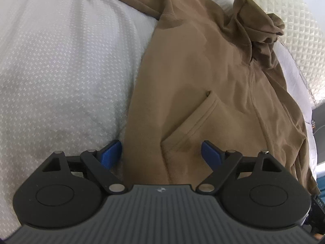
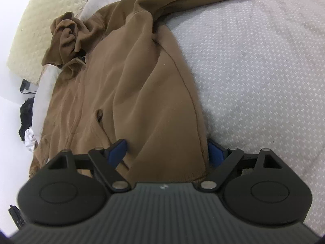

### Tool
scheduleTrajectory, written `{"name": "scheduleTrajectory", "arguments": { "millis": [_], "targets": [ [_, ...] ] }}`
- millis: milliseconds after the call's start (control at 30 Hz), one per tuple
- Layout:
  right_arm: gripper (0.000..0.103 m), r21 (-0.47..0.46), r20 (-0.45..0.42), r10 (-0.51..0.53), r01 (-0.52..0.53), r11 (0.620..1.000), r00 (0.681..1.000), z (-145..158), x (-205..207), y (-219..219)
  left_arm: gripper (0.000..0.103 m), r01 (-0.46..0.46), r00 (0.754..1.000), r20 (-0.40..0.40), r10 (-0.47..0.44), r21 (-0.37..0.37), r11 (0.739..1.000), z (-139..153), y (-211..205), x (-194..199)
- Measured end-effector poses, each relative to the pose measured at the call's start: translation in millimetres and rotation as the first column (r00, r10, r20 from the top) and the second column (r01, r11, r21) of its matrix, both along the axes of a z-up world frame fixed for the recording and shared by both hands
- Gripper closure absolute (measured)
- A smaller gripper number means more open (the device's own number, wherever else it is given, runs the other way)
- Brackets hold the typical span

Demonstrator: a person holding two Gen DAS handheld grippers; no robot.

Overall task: Fold large clothes
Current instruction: 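Grasp the hoodie hem again with both grippers to straighten it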

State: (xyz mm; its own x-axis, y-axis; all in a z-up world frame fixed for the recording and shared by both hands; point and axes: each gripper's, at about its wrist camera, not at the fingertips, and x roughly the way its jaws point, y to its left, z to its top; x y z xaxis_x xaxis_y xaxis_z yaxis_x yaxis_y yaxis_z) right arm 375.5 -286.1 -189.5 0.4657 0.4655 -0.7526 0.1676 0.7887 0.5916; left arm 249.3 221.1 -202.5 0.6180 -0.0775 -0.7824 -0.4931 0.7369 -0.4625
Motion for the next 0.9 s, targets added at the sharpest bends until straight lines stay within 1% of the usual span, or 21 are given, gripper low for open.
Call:
{"name": "scheduleTrajectory", "arguments": {
  "millis": [133,233,267,333,367,400,433,467,533,600,667,733,767,800,833,867,900],
  "targets": [
    [0.016,0.068,-0.004,-0.029,0.029,0.997,1.0,0,-1,-6,0.015,0.017,1.0,0.008,-0.017,0.01,1.0,2,-2,3],
    [0.016,0.129,0.006,-0.04,0.039,0.991,0.999,2,-5,-9,0.015,0.025,0.999,0.033,-0.024,-0.019,1.0,6,-2,1],
    [0.016,0.151,0.012,-0.04,0.038,0.988,0.999,3,-4,-8,0.018,0.02,0.998,0.053,-0.018,-0.039,0.999,8,0,-2],
    [0.016,0.222,0.03,-0.043,0.036,0.974,0.999,7,-8,-9,0.02,0.011,0.994,0.111,0.002,-0.112,0.994,13,6,-8],
    [0.016,0.286,0.046,-0.044,0.029,0.958,0.998,9,-10,-10,0.022,-0.007,0.988,0.149,0.03,-0.149,0.989,16,11,-14],
    [0.016,0.33,0.067,-0.041,0.016,0.944,0.997,13,-11,-10,0.022,-0.009,0.982,0.182,0.043,-0.182,0.983,18,15,-17],
    [0.017,0.366,0.096,-0.033,-0.004,0.931,0.995,18,-14,-10,0.022,-0.005,0.977,0.207,0.049,-0.211,0.977,19,18,-19],
    [0.017,0.385,0.121,-0.023,-0.026,0.922,0.992,23,-14,-8,0.022,-0.006,0.975,0.215,0.058,-0.235,0.972,18,21,-21],
    [0.017,0.376,0.159,-0.002,-0.058,0.925,0.987,32,-16,-4,0.022,-0.02,0.978,0.194,0.07,-0.248,0.969,13,24,-21],
    [0.018,0.322,0.155,0.016,-0.066,0.944,0.988,33,-18,0,0.023,-0.034,0.988,0.141,0.067,-0.223,0.974,6,23,-19],
    [0.023,0.26,0.111,0.032,-0.06,0.964,0.993,27,-20,1,0.023,-0.035,0.997,0.06,0.048,-0.201,0.979,-3,19,-14],
    [0.03,0.194,0.04,0.058,-0.064,0.979,0.998,13,-21,3,0.023,-0.013,1.0,0.008,0.015,-0.198,0.98,-12,13,-11],
    [0.039,0.17,-0.005,0.06,-0.058,0.984,0.998,3,-20,4,0.023,0.003,1.0,0.007,-0.002,-0.171,0.985,-13,8,-12],
    [0.043,0.159,-0.021,0.05,-0.046,0.986,0.999,-3,-22,3,0.023,0.015,1.0,0.005,-0.015,-0.143,0.99,-12,5,-11],
    [0.043,0.15,-0.016,0.052,-0.049,0.988,0.999,-4,-23,3,0.023,0.019,1.0,0.003,-0.018,-0.129,0.991,-10,3,-10],
    [0.043,0.142,-0.004,0.067,-0.065,0.988,0.998,-3,-21,6,0.026,0.009,1.0,0.003,-0.009,-0.13,0.991,-10,3,-11],
    [0.044,0.138,0.004,0.082,-0.082,0.987,0.997,-1,-19,9,0.033,-0.003,1.0,0.001,0.003,-0.135,0.991,-10,5,-11]
  ]
}}
